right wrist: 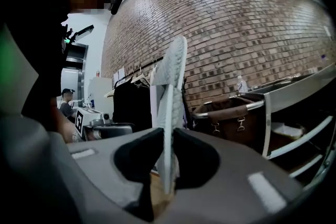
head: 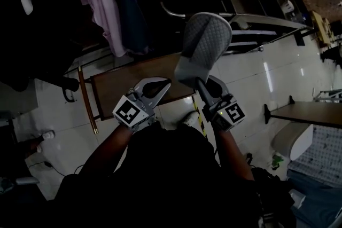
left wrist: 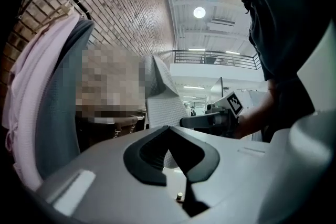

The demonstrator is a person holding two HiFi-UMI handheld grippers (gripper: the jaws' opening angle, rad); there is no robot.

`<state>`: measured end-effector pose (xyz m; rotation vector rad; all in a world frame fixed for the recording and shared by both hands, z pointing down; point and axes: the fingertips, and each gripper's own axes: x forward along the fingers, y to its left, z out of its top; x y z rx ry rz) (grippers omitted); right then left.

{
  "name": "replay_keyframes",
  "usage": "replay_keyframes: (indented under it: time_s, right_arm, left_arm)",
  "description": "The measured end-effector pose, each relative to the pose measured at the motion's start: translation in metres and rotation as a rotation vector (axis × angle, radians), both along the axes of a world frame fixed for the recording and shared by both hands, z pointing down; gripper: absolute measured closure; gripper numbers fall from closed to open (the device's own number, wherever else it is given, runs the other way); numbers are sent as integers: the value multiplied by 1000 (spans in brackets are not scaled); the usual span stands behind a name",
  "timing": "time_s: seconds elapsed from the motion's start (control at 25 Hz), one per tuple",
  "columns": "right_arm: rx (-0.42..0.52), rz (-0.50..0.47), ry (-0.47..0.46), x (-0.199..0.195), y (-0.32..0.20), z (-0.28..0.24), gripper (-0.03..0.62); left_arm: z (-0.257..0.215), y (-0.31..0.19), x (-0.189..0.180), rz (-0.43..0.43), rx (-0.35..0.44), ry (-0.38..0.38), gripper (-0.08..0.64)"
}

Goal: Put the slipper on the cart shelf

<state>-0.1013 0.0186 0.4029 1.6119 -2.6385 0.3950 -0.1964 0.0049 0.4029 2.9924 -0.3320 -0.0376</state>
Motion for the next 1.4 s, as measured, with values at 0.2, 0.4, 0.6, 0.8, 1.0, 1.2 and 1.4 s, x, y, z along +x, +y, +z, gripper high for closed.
replay_keyframes:
  time_s: [0.2,0.4,0.6,0.8,1.0,1.2,1.4]
  right_arm:
    - [6,19,7,33,20,0,529]
    - [5,24,14,80,50,6,529]
    - [-43,17,-12,126,80,15,529]
    - [-15,-9,-8,177,110,21,529]
    - [-5,-27,-18,217,135,24,529]
    - [-32,-41,-45,256,153,34,529]
    - [-62,-26,-59,286,163,43,529]
  left_arm:
    - [-3,21,36,38,18,-10,557]
    - [-7,52,83,57,29,-25,557]
    - [-7,86,136,66,41,-44,557]
    - [-8,119,192,68,49,-71,557]
    - [-6,144,238,58,50,-87,557]
    - [-9,166,283,75,51,-100,557]
    - [-14,177,317,106,68,-104,557]
